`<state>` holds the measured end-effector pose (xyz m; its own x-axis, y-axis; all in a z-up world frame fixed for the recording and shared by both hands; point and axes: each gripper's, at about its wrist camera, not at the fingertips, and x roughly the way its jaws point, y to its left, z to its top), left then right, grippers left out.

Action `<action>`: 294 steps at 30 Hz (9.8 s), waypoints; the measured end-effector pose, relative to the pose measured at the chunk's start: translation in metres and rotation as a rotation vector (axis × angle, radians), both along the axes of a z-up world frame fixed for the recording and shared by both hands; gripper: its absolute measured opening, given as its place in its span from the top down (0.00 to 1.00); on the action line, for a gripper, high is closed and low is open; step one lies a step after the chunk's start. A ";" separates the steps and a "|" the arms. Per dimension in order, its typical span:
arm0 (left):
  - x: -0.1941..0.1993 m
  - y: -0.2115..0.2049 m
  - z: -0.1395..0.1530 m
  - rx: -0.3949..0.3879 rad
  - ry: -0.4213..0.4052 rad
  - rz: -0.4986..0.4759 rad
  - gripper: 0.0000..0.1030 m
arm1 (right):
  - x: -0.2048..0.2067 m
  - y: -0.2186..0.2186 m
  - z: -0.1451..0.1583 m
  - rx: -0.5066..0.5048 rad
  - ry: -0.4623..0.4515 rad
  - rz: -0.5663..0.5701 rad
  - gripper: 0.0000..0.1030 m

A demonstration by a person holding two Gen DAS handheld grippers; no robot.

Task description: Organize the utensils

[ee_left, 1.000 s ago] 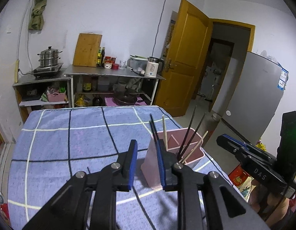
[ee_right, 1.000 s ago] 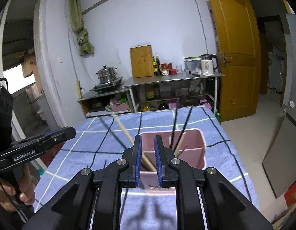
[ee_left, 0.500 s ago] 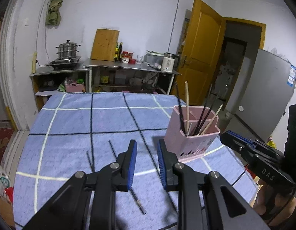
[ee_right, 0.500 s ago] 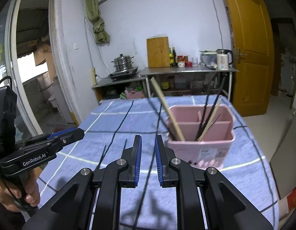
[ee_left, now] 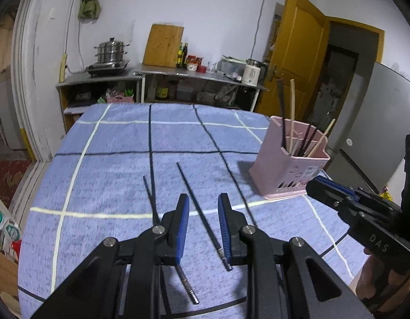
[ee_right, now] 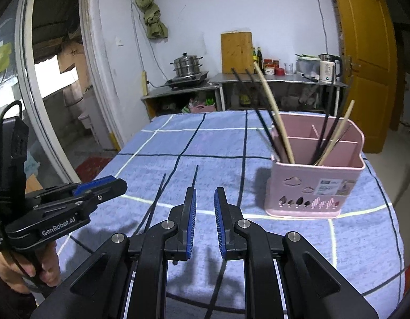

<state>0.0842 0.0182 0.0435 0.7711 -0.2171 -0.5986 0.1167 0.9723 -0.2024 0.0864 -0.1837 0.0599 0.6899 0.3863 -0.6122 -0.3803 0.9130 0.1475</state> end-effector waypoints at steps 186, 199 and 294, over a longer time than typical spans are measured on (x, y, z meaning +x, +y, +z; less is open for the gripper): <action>0.134 -0.123 0.066 -0.038 0.034 -0.302 0.94 | 0.115 -0.110 0.058 0.005 0.018 -0.206 0.94; 0.094 -0.103 0.093 -0.041 -0.059 -0.274 0.79 | 0.071 -0.109 0.089 0.002 -0.072 -0.226 0.87; -0.065 -0.090 0.012 0.028 -0.251 -0.165 0.51 | -0.092 -0.080 0.018 -0.073 -0.162 -0.272 0.74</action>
